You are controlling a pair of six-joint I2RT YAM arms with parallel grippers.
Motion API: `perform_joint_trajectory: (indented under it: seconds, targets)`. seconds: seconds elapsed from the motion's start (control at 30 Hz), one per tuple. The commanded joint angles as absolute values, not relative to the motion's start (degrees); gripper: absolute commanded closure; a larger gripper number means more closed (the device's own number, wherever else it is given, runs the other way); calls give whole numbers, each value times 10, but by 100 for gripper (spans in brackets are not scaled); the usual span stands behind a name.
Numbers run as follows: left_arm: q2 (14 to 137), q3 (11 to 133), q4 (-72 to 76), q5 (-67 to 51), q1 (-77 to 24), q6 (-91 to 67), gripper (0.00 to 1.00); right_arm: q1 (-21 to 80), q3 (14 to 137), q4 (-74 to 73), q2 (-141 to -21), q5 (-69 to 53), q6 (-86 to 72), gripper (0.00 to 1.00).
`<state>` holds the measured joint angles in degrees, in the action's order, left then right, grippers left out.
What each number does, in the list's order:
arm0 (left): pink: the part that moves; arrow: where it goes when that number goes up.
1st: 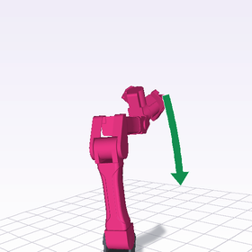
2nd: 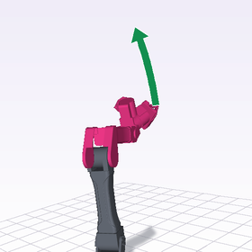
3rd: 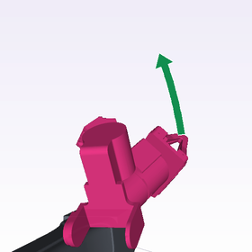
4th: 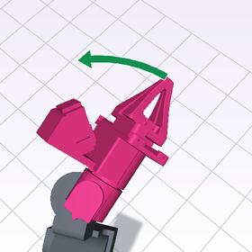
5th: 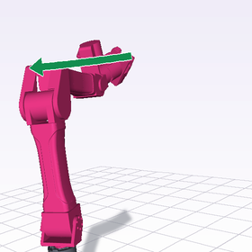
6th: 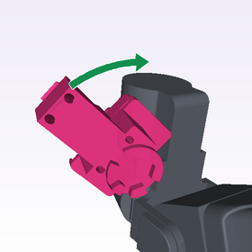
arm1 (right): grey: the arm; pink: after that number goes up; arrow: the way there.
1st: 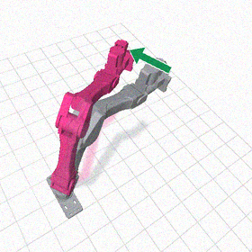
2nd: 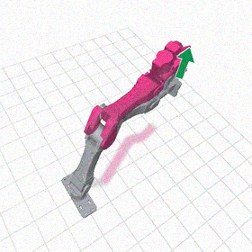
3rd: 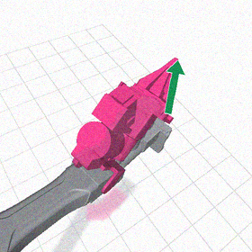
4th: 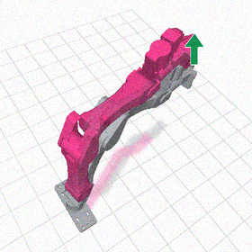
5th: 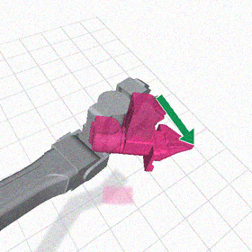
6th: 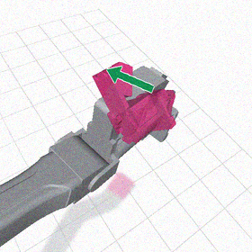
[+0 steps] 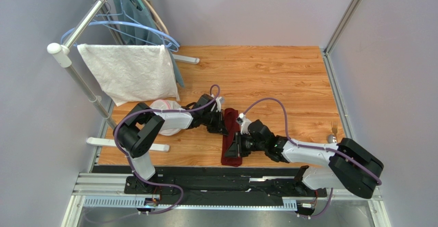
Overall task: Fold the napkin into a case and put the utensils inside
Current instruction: Smooth out the smaller rectangle-folded napkin at the center of the board.
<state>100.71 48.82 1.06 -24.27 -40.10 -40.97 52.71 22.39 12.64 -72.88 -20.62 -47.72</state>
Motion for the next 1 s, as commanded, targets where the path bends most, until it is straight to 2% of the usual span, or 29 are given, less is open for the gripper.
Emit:
perform_joint_trajectory:
  seconds: [0.0, 0.2, 0.33, 0.5, 0.63, 0.77, 0.83, 0.97]
  targets:
    - [1004, 501, 4, -213, -397, -396, 100, 536, 204, 165, -740, -201, -483, 86]
    - [1008, 504, 2, -213, -397, -392, 100, 538, 181, 258, -864, -214, -498, 88]
    - [977, 500, 6, -221, -397, -377, 98, 526, 194, 189, -803, -193, -481, 88]
    - [945, 533, -45, -212, -396, -345, 86, 508, 248, 32, -714, -161, -440, 87]
    - [923, 561, -81, -172, -397, -330, 80, 456, 266, -36, -652, -125, -446, 87]
    - [918, 594, -112, -98, -397, -318, 79, 392, 290, -36, -661, -92, -479, 93]
    - [925, 599, -108, -62, -397, -310, 79, 381, 307, -14, -672, -80, -493, 100]
    - [956, 639, -112, -41, -397, -264, 80, 359, 353, 24, -741, -90, -490, 100]
